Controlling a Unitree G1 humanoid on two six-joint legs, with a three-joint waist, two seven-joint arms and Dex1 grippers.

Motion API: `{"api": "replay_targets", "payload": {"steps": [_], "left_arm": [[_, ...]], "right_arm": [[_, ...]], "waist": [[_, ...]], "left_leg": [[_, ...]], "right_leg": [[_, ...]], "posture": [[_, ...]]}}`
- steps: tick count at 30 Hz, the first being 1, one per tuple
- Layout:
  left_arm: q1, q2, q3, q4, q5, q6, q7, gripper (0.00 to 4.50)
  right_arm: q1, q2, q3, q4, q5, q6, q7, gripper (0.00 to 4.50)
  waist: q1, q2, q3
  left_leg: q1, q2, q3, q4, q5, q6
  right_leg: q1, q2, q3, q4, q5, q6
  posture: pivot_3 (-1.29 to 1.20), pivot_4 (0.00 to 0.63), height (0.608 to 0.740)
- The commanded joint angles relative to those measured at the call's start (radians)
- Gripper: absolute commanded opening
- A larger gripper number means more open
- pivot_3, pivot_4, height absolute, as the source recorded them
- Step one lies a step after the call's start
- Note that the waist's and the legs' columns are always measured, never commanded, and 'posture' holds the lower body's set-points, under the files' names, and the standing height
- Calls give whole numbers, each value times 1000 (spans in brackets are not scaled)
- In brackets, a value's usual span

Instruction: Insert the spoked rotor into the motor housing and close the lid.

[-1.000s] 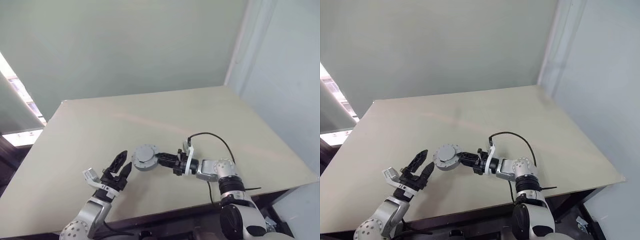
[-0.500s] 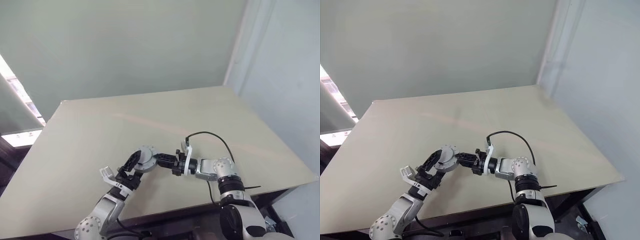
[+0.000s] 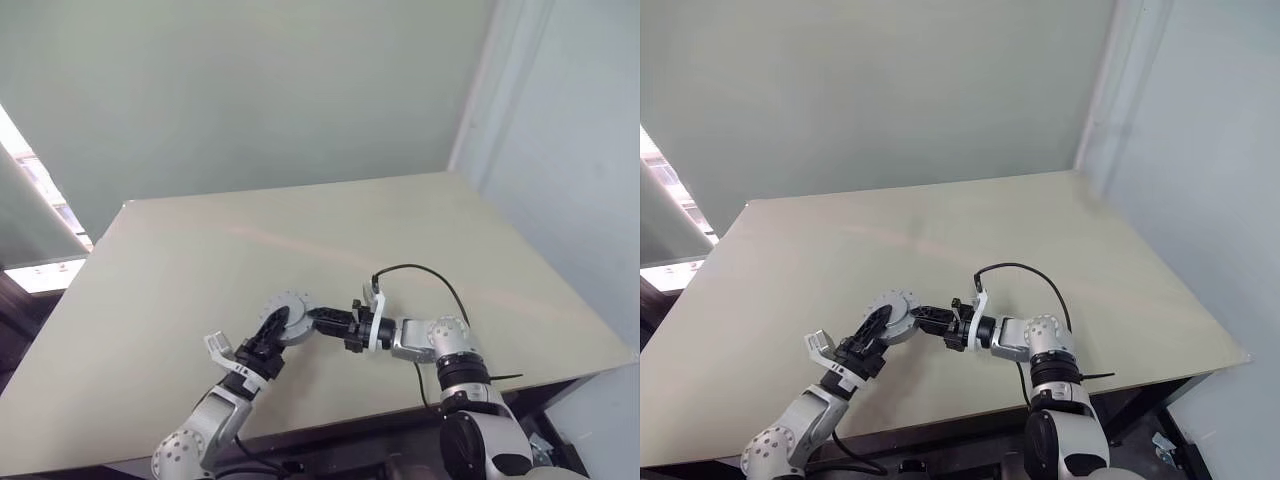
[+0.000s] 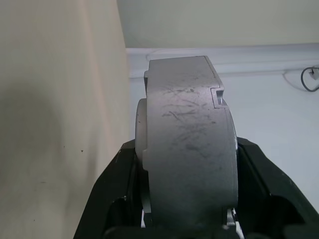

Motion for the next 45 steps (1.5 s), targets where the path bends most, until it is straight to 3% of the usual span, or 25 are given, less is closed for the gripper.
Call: {"api": "replay_targets", "payload": {"steps": [1, 8, 16, 18, 20, 25, 29, 37, 45], "left_arm": [[-5, 8, -32, -2, 13, 8, 1, 1973], [-14, 3, -35, 8, 24, -12, -8, 1973], [-24, 3, -30, 31, 44, -42, -27, 1973], [-28, 3, -26, 37, 51, -53, -36, 1973], [-36, 1, -18, 38, 57, -73, -44, 1973], [-53, 14, 3, 15, 71, -118, -51, 1973], [-65, 48, 36, -26, 78, -168, -47, 1973], [-80, 156, 46, -47, 331, -377, -20, 1973], [-128, 152, 76, 32, 490, -556, 24, 1973]], "right_arm": [[-24, 34, 3, -60, 63, 4, 22, 1232], [-17, 35, 17, -74, 50, -35, 26, 1232], [10, 42, 42, -141, 60, -138, 60, 4107], [7, 43, 38, -121, 28, -206, 19, 4489], [11, 32, 51, -125, 6, -269, 16, 4500], [72, -49, 228, -230, -121, -448, 98, 4500], [139, -140, 406, -315, -296, -724, 178, 4500], [213, -280, 607, -345, -536, -1084, 234, 4500], [243, -307, 664, -353, -634, -1248, 206, 4500]], "waist": [[0, 0, 0], [0, 0, 0], [0, 0, 0], [0, 0, 0], [0, 0, 0], [0, 0, 0], [0, 0, 0], [1, -2, 0], [25, -9, 0]], "left_leg": [[0, 0, 0, 0, 0, 0], [0, 0, 0, 0, 0, 0], [0, 0, 0, 0, 0, 0], [0, 0, 0, 0, 0, 0], [0, 0, 0, 0, 0, 0], [0, 0, 0, 0, 0, 0], [0, 0, 0, 0, 0, 0], [1, 0, 0, 0, 1, -1], [1, 0, 0, 1, 1, -1]], "right_leg": [[0, 0, 0, 0, 0, 0], [0, 0, 0, 0, 0, 0], [0, 0, 0, 0, 0, 0], [0, 0, 0, 0, 0, 0], [0, 0, 0, 0, 0, 0], [0, 0, 0, 0, 0, 0], [0, 0, 0, 0, 0, 0], [0, 0, 1, 0, 0, 0], [1, 0, 1, 0, 1, -1]], "posture": [[0, 0, 740], [0, 0, 740], [0, 0, 740], [0, 0, 740], [0, 0, 740], [0, 0, 740], [0, 0, 740], [0, 0, 740], [0, 0, 740]]}}
